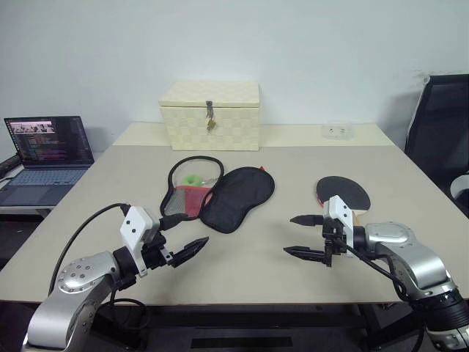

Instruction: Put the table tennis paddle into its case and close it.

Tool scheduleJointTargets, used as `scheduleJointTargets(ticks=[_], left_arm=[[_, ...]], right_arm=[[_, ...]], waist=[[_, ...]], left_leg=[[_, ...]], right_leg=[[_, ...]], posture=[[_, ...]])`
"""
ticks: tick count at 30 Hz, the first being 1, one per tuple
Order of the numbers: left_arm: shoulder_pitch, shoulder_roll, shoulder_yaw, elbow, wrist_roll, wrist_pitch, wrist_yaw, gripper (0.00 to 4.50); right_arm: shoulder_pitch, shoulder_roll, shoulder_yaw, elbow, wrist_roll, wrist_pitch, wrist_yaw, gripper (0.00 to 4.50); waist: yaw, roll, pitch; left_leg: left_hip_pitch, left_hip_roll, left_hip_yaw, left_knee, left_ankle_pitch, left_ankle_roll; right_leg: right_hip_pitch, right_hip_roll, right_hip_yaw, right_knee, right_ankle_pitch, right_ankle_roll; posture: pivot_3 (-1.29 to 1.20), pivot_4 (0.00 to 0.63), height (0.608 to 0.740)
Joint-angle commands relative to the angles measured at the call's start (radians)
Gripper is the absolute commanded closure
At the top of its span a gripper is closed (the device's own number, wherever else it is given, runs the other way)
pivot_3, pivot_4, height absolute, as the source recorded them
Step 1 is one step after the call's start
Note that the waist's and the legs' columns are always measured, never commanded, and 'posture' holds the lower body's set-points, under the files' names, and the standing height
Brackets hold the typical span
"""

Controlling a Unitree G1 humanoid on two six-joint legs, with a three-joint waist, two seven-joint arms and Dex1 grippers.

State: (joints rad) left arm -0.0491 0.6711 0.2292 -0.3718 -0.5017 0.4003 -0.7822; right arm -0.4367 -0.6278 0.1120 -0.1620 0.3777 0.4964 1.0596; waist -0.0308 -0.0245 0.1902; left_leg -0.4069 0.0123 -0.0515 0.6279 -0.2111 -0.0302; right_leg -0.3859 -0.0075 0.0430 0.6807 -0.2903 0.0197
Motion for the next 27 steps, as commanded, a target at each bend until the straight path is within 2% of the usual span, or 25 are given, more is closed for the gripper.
scheduleJointTargets(ticks=[1,7,12,15,20,22,27], left_arm=[[-0.025,-0.004,-0.004,0.046,0.032,-0.061,-0.008,0.15],[-0.101,-0.009,-0.014,0.132,0.040,-0.101,-0.032,0.15],[-0.146,0.036,0.009,0.229,0.067,-0.159,-0.084,0.15],[-0.151,0.062,0.036,0.244,0.049,-0.166,-0.110,0.15],[-0.102,0.143,0.086,0.223,-0.017,-0.079,-0.188,0.15],[-0.091,0.162,0.098,0.216,-0.034,-0.064,-0.211,0.15],[-0.080,0.217,0.151,0.131,-0.191,0.095,-0.272,0.15]], right_arm=[[0.004,-0.025,0.016,-0.053,-0.016,0.012,-0.010,0.01],[-0.035,0.041,0.001,-0.064,-0.010,0.086,-0.120,0.01],[-0.123,0.212,-0.036,-0.032,0.026,0.303,-0.337,0.01],[-0.153,0.315,-0.030,-0.009,0.033,0.361,-0.420,0.01],[-0.271,0.499,0.008,0.274,-0.083,0.385,-0.638,0.01],[-0.308,0.542,0.003,0.355,-0.105,0.353,-0.670,0.01],[-0.393,0.606,-0.023,0.542,-0.129,0.285,-0.709,0.01]], waist=[[0.000,0.000,0.000],[0.000,0.000,0.000],[-0.005,0.000,0.000],[-0.003,0.000,0.000],[-0.010,-0.001,-0.001],[-0.011,-0.001,-0.001],[-0.010,-0.001,-0.001]], left_leg=[[0.000,0.000,0.000,0.000,0.000,0.000],[0.000,0.000,0.001,0.001,0.000,0.000],[0.001,0.001,0.000,0.000,0.000,0.000],[0.000,0.001,0.000,0.000,0.000,0.000],[-0.001,0.000,-0.001,0.000,0.000,0.000],[-0.001,0.001,0.000,-0.001,0.000,0.000],[-0.003,0.000,0.000,-0.001,0.000,0.000]], right_leg=[[0.000,0.000,0.000,0.000,0.000,0.000],[0.000,0.000,-0.001,0.000,0.000,0.000],[-0.001,0.001,0.001,0.001,0.000,-0.001],[-0.002,0.001,0.000,0.001,0.001,-0.001],[-0.003,-0.001,0.000,0.001,0.001,-0.001],[-0.003,0.000,-0.001,0.001,0.001,-0.001],[-0.004,0.000,-0.001,0.001,0.001,-0.001]], posture=[[0.00,0.150,0.740],[0.00,0.150,0.740],[0.00,0.150,0.740],[0.00,0.150,0.740],[0.00,0.150,0.740],[0.00,0.150,0.740],[0.00,0.150,0.740]])
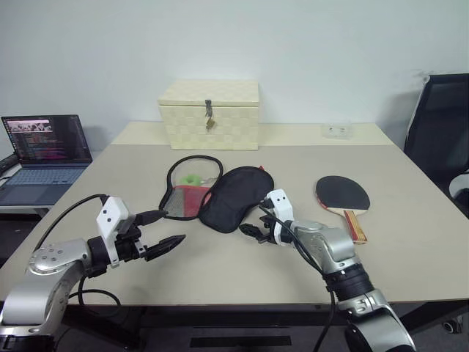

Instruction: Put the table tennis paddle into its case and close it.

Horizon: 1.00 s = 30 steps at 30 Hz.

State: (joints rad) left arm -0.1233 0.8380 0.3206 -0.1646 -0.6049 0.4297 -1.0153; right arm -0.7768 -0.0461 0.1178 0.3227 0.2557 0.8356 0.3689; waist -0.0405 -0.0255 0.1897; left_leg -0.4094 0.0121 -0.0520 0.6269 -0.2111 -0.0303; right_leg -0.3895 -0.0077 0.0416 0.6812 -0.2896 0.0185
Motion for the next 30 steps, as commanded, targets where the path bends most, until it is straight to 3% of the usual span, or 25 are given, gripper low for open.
scheduleJointTargets(ticks=[1,6,19,24,30], left_arm=[[-0.003,0.063,0.071,-0.085,-0.102,0.082,-0.047,0.15],[-0.008,0.135,0.104,-0.088,-0.126,0.126,-0.088,0.15],[0.000,0.123,0.097,-0.034,-0.069,0.058,-0.129,0.15],[-0.001,0.116,0.092,-0.038,-0.065,0.051,-0.123,0.00],[-0.014,0.103,0.074,-0.051,-0.061,0.054,-0.107,0.00]], right_arm=[[-0.064,0.035,-0.036,0.084,-0.006,-0.061,-0.024,0.01],[-0.127,0.092,-0.067,0.234,-0.004,-0.118,-0.039,0.01],[-0.252,0.242,-0.151,0.412,0.039,-0.151,-0.058,0.01],[-0.244,0.275,-0.144,0.400,0.060,-0.131,-0.061,1.20],[-0.221,0.268,-0.149,0.364,0.089,-0.085,-0.074,3.27]], waist=[[0.000,0.000,0.000],[-0.008,0.000,0.000],[-0.031,0.000,0.000],[-0.031,0.001,0.000],[-0.031,0.001,0.000]], left_leg=[[0.000,0.000,0.000,0.000,0.000,0.000],[0.001,0.000,0.000,-0.001,0.000,0.000],[0.003,0.003,0.000,-0.003,0.000,0.000],[0.003,0.003,0.000,-0.003,0.000,0.000],[0.002,0.002,0.000,-0.004,0.000,0.000]], right_leg=[[0.000,0.000,0.000,0.000,0.000,0.000],[0.000,0.001,0.000,0.001,0.000,0.000],[0.000,0.003,0.001,0.001,0.000,-0.002],[0.000,0.002,0.002,0.001,0.000,-0.002],[-0.001,0.002,0.001,0.000,0.000,-0.002]], posture=[[0.00,0.150,0.740],[0.00,0.150,0.740],[0.00,0.150,0.740],[0.00,0.150,0.740],[0.00,0.150,0.740]])
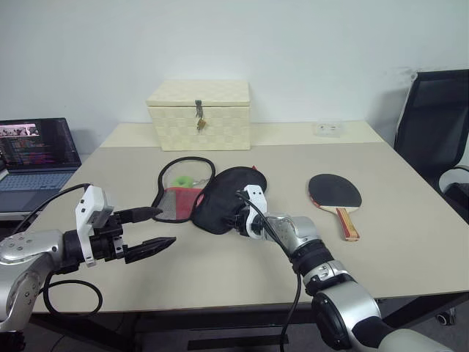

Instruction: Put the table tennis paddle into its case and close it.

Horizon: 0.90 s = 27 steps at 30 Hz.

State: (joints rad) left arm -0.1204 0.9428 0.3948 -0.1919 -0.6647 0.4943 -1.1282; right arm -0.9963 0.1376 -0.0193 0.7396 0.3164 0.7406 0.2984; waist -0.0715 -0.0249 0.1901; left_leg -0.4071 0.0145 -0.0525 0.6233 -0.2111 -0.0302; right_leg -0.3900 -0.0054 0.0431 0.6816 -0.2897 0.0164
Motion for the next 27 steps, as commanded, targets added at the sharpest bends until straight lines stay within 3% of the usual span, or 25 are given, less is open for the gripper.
scheduleJointTargets(ticks=[1,2,4,7,17,27], left_arm=[[-0.021,-0.005,-0.005,-0.027,-0.002,-0.009,0.011,0.00],[-0.023,-0.006,-0.006,-0.028,-0.002,-0.008,0.013,0.00],[-0.036,-0.011,-0.021,-0.039,-0.005,-0.001,0.023,0.00],[-0.055,-0.020,-0.046,-0.057,-0.012,0.009,0.035,0.00],[-0.160,-0.074,-0.177,-0.055,0.008,0.012,0.038,0.00],[-0.318,-0.120,-0.298,0.044,0.060,-0.020,-0.023,0.00]], right_arm=[[-0.001,0.082,-0.016,-0.054,0.034,0.014,-0.009,3.67],[0.000,0.081,-0.019,-0.056,0.039,0.016,-0.014,4.11],[0.010,0.065,-0.025,-0.082,0.053,0.039,-0.017,4.45],[0.046,0.021,-0.022,-0.161,0.067,0.100,-0.006,4.45],[0.254,-0.294,0.021,-0.570,0.093,0.394,0.091,4.45],[0.321,-0.445,-0.020,-0.741,0.127,0.506,0.115,4.45]], waist=[[0.000,0.000,0.000],[0.000,0.000,0.000],[0.000,0.000,0.000],[0.001,0.000,0.000],[0.031,0.001,0.000],[0.030,0.001,0.001]], left_leg=[[0.000,0.000,0.000,0.000,0.000,0.000],[0.000,0.000,0.000,0.000,0.000,0.000],[0.000,0.000,0.000,0.000,0.000,0.000],[0.000,0.000,0.000,0.000,0.000,0.000],[-0.003,-0.002,0.000,0.002,0.000,0.000],[-0.004,-0.002,0.002,0.001,0.000,0.000]], right_leg=[[0.000,0.000,0.000,0.000,0.000,0.000],[0.000,0.000,0.000,0.000,0.000,0.000],[0.000,0.000,0.000,0.000,0.000,0.000],[0.000,0.000,0.000,0.000,0.000,0.000],[0.000,-0.002,-0.002,-0.001,0.000,0.000],[-0.001,0.002,-0.002,-0.001,0.000,0.001]], posture=[[0.00,0.150,0.740],[0.00,0.150,0.740],[0.00,0.150,0.740],[0.00,0.150,0.740],[0.00,0.150,0.740],[0.00,0.150,0.740]])
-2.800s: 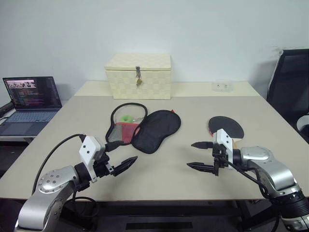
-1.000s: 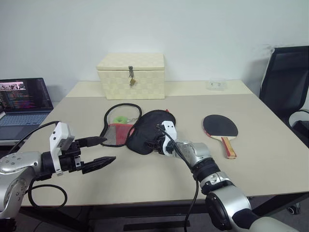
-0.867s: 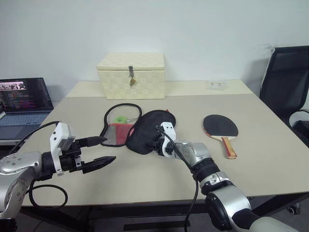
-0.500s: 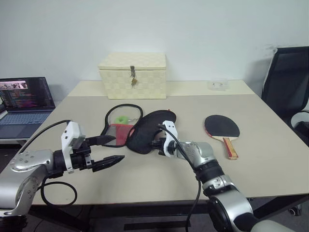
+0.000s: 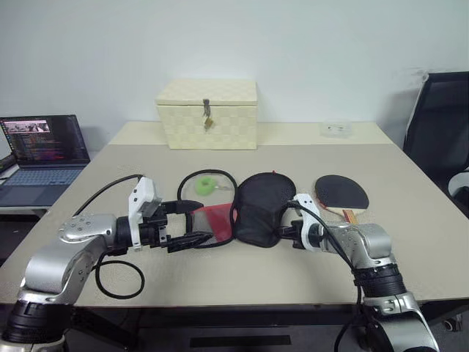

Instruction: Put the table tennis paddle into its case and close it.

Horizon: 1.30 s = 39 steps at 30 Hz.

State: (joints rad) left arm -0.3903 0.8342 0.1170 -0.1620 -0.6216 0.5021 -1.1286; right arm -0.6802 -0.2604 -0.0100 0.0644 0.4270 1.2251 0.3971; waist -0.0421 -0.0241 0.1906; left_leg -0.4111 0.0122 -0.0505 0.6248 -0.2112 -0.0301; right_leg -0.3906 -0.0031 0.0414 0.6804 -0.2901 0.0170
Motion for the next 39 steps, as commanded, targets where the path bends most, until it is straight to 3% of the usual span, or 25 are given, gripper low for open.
scheduleJointTargets(ticks=[1,9,17,20,24,31,39], left_arm=[[-0.057,-0.016,-0.027,0.022,0.021,-0.032,-0.028,0.00],[-0.101,-0.043,-0.054,0.063,0.047,-0.051,-0.056,0.00],[-0.099,-0.052,-0.050,0.063,0.056,-0.051,-0.062,0.00],[-0.088,-0.053,-0.044,0.058,0.056,-0.053,-0.059,0.00],[-0.083,-0.062,-0.044,0.057,0.058,-0.059,-0.053,0.00],[-0.087,-0.084,-0.050,0.071,0.069,-0.079,-0.053,0.00],[-0.113,-0.100,-0.060,0.108,0.086,-0.099,-0.072,0.00]], right_arm=[[0.007,-0.059,-0.029,-0.070,0.017,0.024,0.020,4.45],[-0.002,-0.177,-0.016,-0.024,0.002,-0.005,0.071,4.45],[-0.020,-0.158,-0.017,0.017,-0.009,-0.026,0.071,4.45],[0.020,-0.230,0.065,-0.034,-0.048,-0.127,0.154,3.85],[0.064,-0.303,0.103,-0.058,-0.062,-0.185,0.221,2.56],[0.038,-0.371,-0.058,-0.028,-0.013,-0.180,0.217,0.09],[0.061,-0.377,-0.201,0.020,-0.082,-0.241,0.064,0.04]], waist=[[0.002,0.000,0.000],[0.002,0.000,0.000],[0.001,0.000,0.000],[0.001,0.000,0.000],[0.004,0.000,0.000],[0.010,0.000,0.000],[0.010,0.000,0.000]], left_leg=[[0.000,0.000,0.000,0.000,0.000,0.000],[-0.002,0.000,0.000,0.001,0.000,0.000],[-0.004,0.000,0.000,0.001,0.000,0.000],[-0.005,0.000,0.000,0.001,0.000,0.000],[-0.005,0.000,0.000,0.001,0.000,0.000],[-0.005,0.000,0.000,0.003,0.000,0.000],[-0.005,0.000,0.000,0.003,0.000,0.000]], right_leg=[[0.000,0.000,0.000,0.000,0.000,0.000],[-0.001,0.000,0.000,0.000,0.000,0.000],[-0.004,0.000,0.000,0.000,0.000,0.000],[-0.004,0.000,0.000,0.001,0.000,0.000],[-0.005,0.000,-0.001,0.000,0.000,0.000],[-0.004,0.000,-0.001,0.001,0.000,0.001],[-0.004,0.000,0.000,0.001,0.000,0.001]], posture=[[0.00,0.150,0.740],[0.00,0.150,0.740],[0.00,0.150,0.740],[0.00,0.150,0.740],[0.00,0.150,0.740],[0.00,0.150,0.740],[0.00,0.150,0.740]])
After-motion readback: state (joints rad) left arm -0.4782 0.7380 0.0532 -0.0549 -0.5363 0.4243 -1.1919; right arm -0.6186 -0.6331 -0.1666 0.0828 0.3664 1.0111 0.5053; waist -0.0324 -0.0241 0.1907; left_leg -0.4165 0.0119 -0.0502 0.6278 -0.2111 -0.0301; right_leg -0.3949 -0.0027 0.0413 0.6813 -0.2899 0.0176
